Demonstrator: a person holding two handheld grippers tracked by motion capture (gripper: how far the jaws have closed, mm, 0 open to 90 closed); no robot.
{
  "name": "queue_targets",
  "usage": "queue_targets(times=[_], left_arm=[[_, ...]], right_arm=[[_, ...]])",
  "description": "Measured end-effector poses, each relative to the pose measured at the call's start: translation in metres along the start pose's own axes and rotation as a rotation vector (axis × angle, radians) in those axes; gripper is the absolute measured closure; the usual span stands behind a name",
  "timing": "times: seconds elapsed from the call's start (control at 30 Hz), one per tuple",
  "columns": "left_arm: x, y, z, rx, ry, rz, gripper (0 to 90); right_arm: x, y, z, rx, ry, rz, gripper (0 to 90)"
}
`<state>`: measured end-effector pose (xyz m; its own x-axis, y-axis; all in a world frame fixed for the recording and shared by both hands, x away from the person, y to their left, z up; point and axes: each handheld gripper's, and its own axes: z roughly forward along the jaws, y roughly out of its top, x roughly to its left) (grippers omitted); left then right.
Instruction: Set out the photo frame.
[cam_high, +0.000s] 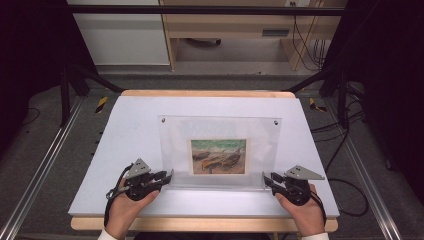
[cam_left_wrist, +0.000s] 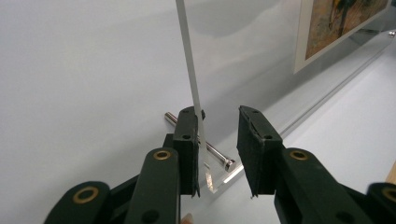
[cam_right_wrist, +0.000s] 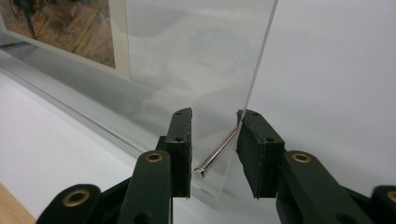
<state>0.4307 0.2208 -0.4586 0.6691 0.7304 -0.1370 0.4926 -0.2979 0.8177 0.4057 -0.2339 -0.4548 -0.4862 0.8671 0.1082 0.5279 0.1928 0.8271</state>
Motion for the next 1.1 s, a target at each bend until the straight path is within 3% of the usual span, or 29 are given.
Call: queue_targets(times=[0.3,0.5,0.57,0.77,0.83,0.97,1.1], left_arm=[[-0.002,-0.004,-0.001,0.035,-0.011,0.0,69.1],[-0.003,-0.005,-0.002,0.033,-0.011,0.003,69.0],[-0.003,-0.006,-0.005,0.011,-0.023,-0.01,66.9],[-0.001,-0.009,-0.017,-0.031,0.009,0.001,47.0],[0.001,-0.01,-0.02,-0.039,0.015,0.006,43.6],[0.006,-0.009,-0.028,-0.064,0.066,0.038,38.7],[0.011,-0.01,-0.033,-0.1,0.079,0.036,34.2]], right_arm=[[0.003,-0.004,-0.003,0.022,0.007,-0.017,66.0],[0.004,-0.006,-0.004,0.029,0.005,-0.024,66.3],[0.004,-0.006,-0.004,0.034,0.006,-0.026,65.7],[0.005,-0.005,-0.009,0.014,-0.016,-0.029,50.0],[0.005,-0.006,-0.013,0.007,-0.042,-0.03,43.5],[0.001,-0.008,-0.019,-0.002,-0.078,-0.026,33.3],[-0.003,-0.009,-0.024,-0.012,-0.115,-0.03,23.8]])
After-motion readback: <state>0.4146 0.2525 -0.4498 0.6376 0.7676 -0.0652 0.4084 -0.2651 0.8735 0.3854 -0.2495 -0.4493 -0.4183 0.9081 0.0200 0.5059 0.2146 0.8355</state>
